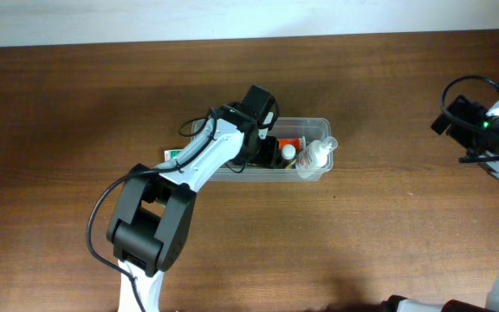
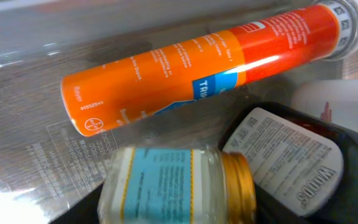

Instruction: Pack container

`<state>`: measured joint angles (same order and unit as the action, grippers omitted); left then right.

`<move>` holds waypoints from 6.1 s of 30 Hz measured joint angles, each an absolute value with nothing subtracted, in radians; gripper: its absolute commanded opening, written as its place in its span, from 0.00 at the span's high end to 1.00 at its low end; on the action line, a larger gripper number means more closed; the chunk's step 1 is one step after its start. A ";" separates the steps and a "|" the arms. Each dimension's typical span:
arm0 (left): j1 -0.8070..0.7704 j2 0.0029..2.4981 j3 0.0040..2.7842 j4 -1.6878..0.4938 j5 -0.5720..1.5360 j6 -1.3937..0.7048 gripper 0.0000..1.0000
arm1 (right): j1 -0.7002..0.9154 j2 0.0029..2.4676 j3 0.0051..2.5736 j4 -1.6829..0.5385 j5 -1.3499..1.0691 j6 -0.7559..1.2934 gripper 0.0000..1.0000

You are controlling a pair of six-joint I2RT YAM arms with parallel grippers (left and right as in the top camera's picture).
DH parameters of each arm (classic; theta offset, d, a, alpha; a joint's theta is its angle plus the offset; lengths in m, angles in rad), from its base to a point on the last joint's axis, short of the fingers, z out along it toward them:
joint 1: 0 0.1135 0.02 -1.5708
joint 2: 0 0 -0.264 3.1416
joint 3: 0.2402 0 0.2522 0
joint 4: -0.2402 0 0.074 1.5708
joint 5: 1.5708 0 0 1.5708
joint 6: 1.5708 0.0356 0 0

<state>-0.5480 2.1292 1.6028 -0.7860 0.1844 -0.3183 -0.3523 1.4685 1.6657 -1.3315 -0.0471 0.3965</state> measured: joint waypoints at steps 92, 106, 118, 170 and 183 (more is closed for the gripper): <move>-0.479 2.044 1.755 -1.093 -0.077 0.977 0.32 | -0.352 1.469 1.666 -1.332 -0.047 0.397 0.02; -0.449 1.966 1.844 -1.092 -0.195 0.659 0.00 | -0.352 1.469 1.666 -1.332 -0.047 0.396 0.02; 0.102 1.361 1.813 -1.375 -0.015 0.287 0.00 | -0.352 1.469 1.666 -1.332 -0.047 0.396 0.01; 0.246 0.147 0.239 -0.402 0.357 0.113 0.00 | -0.353 1.469 1.666 -1.331 -0.047 0.397 0.02; 0.091 0.017 0.097 -0.280 0.293 0.113 0.00 | -0.353 1.469 1.666 -1.332 -0.047 0.397 0.03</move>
